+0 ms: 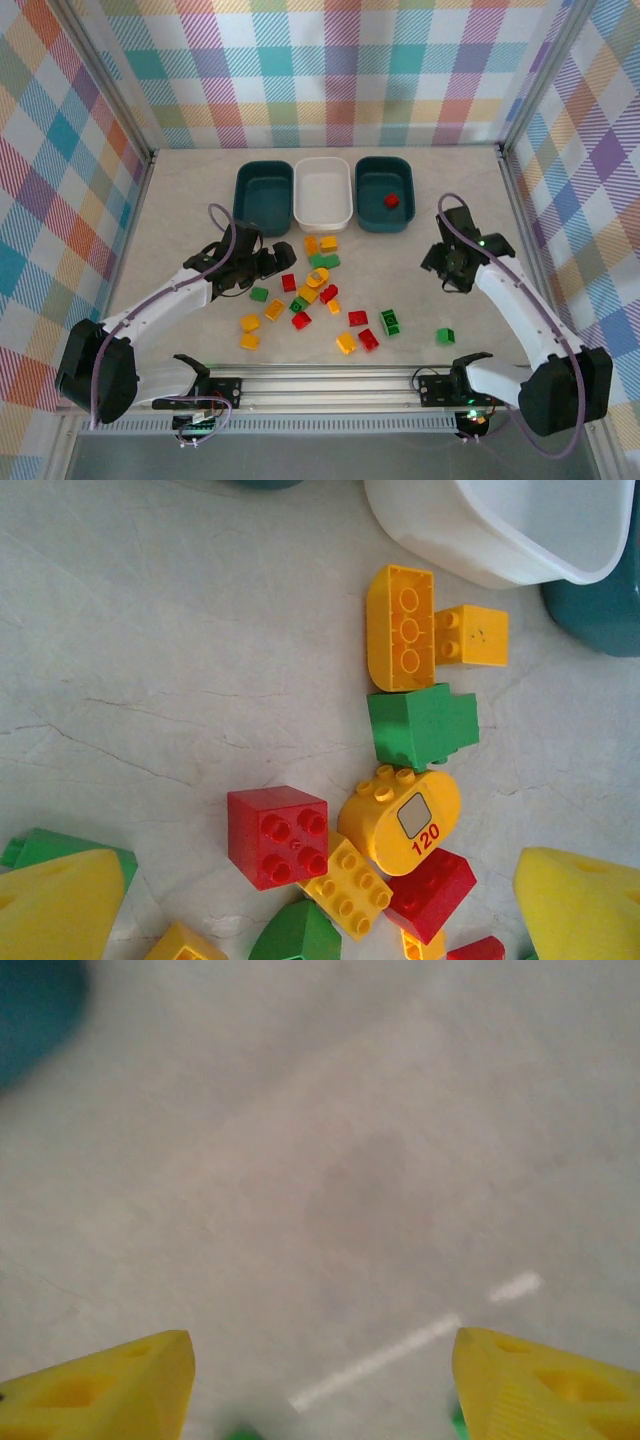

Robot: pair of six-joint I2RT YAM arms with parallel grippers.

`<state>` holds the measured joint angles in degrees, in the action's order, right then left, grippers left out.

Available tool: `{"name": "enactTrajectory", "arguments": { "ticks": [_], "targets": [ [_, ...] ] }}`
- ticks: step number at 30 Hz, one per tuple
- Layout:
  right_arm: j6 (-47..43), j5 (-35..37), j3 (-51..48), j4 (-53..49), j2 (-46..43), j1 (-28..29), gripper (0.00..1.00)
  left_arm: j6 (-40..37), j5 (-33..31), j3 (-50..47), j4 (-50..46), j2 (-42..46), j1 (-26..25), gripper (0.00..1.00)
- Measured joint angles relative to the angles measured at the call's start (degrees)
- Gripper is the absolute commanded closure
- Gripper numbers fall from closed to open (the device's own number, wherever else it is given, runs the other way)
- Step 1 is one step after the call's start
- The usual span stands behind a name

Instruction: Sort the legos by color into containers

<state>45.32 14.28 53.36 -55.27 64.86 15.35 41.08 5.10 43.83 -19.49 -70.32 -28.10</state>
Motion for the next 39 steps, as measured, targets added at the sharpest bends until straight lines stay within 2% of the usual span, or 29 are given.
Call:
{"name": "enactTrajectory", "arguments": {
  "ticks": [6,8,12,15,18,22,29,32,34,39],
  "targets": [
    [6.4,-4.7,-3.1,-5.9,0.4,0.1,0.38,1.8,0.3,-0.9,0.2,-0.2,-0.2,0.0],
    [6.1,-7.7,-3.1,-5.1,1.7,1.8,0.34,2.0,0.4,-1.3,0.2,-0.2,-0.3,0.0],
    [1.5,-11.7,0.2,-2.4,9.7,12.0,0.3,1.8,0.4,-1.5,0.2,-0.5,-0.3,0.0],
    [-2.6,-11.8,2.4,0.1,15.6,20.5,0.28,1.1,0.7,-1.5,0.1,-0.9,-0.3,0.0],
    [-5.2,-10.9,3.2,0.2,18.5,25.8,0.26,0.3,1.3,-1.4,0.1,-1.0,-0.3,0.0],
    [-7.3,-8.5,3.4,0.0,20.8,28.4,0.26,-0.5,2.0,-1.0,0.1,-1.2,-0.3,0.0],
    [-9.6,-8.3,0.9,1.2,21.9,28.9,0.3,-1.5,2.9,-0.3,0.1,-1.3,-0.3,0.0],
    [-9.9,-8.4,-0.4,1.6,22.7,28.9,0.35,-1.6,3.0,-0.1,0.1,-1.3,-0.3,0.0],
    [-10.2,-8.4,-1.1,2.0,23.1,28.9,0.42,-1.7,3.0,0.1,0.1,-1.3,-0.3,0.0],
    [-10.3,-8.3,-1.7,3.7,23.7,28.9,0.69,-1.8,3.0,0.7,-0.2,-1.6,-0.3,0.0]
  ]
}}
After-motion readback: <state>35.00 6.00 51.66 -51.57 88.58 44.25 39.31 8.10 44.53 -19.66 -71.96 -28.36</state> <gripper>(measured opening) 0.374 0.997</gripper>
